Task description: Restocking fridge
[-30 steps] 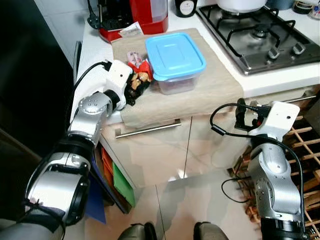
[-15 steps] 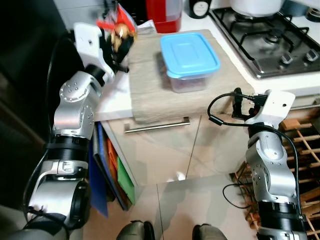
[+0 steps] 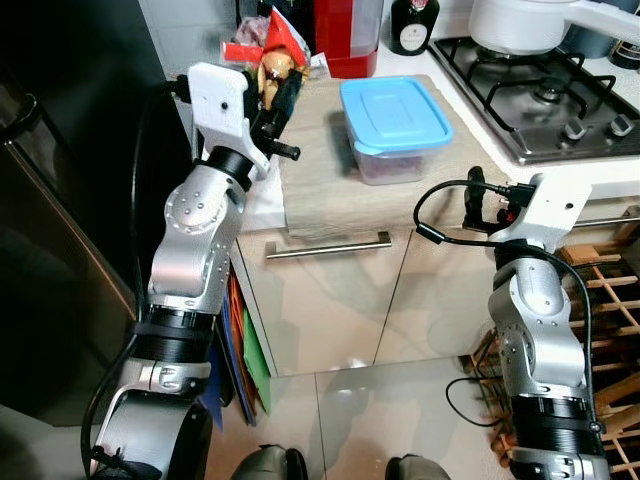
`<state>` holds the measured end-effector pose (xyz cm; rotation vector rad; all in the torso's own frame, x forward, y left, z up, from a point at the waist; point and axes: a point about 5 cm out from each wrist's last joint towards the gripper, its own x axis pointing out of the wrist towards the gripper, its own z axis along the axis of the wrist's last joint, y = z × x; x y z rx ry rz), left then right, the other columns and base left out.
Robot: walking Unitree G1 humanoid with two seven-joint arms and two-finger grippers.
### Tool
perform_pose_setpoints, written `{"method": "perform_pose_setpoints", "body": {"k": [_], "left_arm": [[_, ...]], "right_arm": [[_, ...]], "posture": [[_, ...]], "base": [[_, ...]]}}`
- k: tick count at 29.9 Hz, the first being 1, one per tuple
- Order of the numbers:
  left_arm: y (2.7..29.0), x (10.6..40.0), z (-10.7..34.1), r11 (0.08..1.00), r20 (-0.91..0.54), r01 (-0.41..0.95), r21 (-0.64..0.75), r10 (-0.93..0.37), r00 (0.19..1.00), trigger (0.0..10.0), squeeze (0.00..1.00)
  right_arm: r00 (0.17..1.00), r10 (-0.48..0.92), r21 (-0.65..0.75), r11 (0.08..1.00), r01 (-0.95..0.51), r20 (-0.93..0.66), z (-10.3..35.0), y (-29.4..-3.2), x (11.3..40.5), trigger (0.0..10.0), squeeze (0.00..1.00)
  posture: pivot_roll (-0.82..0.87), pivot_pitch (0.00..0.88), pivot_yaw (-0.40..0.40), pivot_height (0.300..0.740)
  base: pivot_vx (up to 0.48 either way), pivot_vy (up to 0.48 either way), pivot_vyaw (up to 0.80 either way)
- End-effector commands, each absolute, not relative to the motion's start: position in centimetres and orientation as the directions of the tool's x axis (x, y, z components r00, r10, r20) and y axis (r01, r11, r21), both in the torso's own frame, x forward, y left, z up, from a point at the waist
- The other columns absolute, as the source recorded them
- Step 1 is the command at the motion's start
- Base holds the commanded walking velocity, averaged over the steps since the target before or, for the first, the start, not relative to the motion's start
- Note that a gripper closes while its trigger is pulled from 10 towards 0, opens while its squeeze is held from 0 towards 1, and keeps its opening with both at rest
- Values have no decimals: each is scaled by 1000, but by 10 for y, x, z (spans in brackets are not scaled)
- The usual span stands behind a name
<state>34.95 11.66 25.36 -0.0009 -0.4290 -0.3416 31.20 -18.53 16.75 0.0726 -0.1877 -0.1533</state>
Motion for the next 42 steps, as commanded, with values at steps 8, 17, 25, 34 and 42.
{"method": "perform_pose_setpoints", "body": {"k": [8, 17, 25, 34, 42], "left_arm": [[119, 349, 234, 974, 347, 225, 42, -225, 910, 10000, 0], [116, 348, 230, 978, 337, 206, 39, -207, 919, 10000, 0], [114, 348, 230, 977, 333, 209, 48, -213, 919, 10000, 0], [114, 347, 227, 974, 322, 219, 54, -225, 920, 10000, 0], [116, 343, 213, 970, 283, 229, 85, -244, 928, 10000, 0]], "right_arm": [[987, 6, 69, 998, -17, 162, 172, -176, 320, 10000, 0], [988, 30, 50, 998, -38, 152, 173, -179, 323, 10000, 0], [990, 49, 61, 997, -57, 133, 167, -171, 320, 10000, 0], [992, 45, 73, 996, -54, 116, 161, -169, 316, 10000, 0], [994, 47, 72, 996, -55, 103, 157, -168, 313, 10000, 0]], "posture": [[-155, 0, 72, 740], [-153, 0, 51, 740], [-154, 0, 61, 740], [-151, 0, 67, 740], [-156, 0, 67, 740]], "base": [[-372, 0, 0], [-361, 0, 0], [-358, 0, 0], [-352, 0, 0], [-265, 0, 0]]}}
